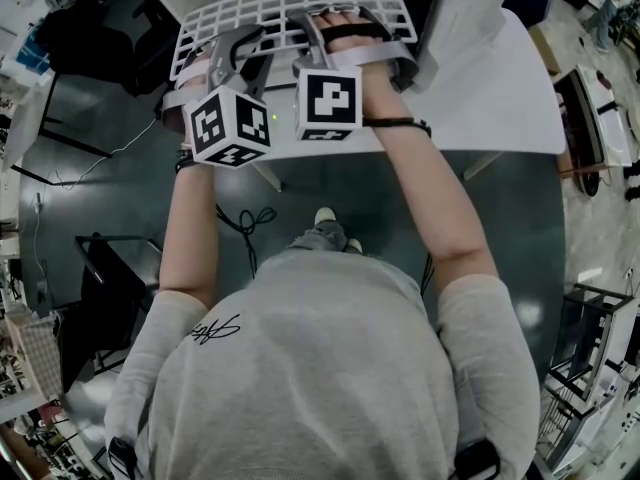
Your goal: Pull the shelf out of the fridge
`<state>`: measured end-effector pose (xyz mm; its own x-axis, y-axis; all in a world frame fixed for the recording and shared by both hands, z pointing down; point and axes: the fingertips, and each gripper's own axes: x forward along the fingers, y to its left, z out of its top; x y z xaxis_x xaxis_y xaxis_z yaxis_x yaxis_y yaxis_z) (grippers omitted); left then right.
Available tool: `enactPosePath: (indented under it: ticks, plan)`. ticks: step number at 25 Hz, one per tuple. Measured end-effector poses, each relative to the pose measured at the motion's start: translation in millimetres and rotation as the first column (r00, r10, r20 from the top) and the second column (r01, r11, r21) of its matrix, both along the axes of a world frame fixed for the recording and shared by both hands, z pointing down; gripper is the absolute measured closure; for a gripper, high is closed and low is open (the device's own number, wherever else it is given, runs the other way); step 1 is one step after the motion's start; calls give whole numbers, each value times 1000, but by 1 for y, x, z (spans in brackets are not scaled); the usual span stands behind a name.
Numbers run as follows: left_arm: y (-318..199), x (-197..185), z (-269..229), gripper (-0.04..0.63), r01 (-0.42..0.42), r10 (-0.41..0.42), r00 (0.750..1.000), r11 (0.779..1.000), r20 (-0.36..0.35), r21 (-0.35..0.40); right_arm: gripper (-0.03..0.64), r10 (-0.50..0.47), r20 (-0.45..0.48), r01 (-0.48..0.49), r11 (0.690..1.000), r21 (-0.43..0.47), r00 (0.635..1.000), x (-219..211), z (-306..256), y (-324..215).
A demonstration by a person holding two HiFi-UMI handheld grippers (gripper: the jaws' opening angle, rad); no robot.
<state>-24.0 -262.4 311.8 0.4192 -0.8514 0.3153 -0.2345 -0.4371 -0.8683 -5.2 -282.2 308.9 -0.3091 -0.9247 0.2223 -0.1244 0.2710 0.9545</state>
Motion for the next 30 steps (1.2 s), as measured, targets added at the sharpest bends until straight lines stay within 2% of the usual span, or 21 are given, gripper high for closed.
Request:
enactPosePath:
  ticks: [7, 10, 13, 23, 30]
  plan:
    - [7, -1, -1, 505, -5, 5, 1000, 1000, 4, 28, 560, -24, -8, 25, 999, 36, 1000, -2, -1, 8]
    - [13, 0, -1, 537, -18, 15, 998, 999, 61, 46, 571, -31, -26, 31, 999, 20, 999, -3, 4, 13]
    - [17, 2, 3, 540, -20, 15, 995, 998, 96, 56, 578, -29, -10, 29, 1000, 10, 1000, -1, 11, 17]
    - [38, 8, 13, 540, -36, 35, 999, 999, 32, 35, 577, -32, -60, 31, 999, -12, 998, 6, 19, 38]
    - [49, 12, 27, 540, -34, 34, 999, 999, 29, 16, 577, -62, -17, 61, 996, -68, 998, 5, 36, 53]
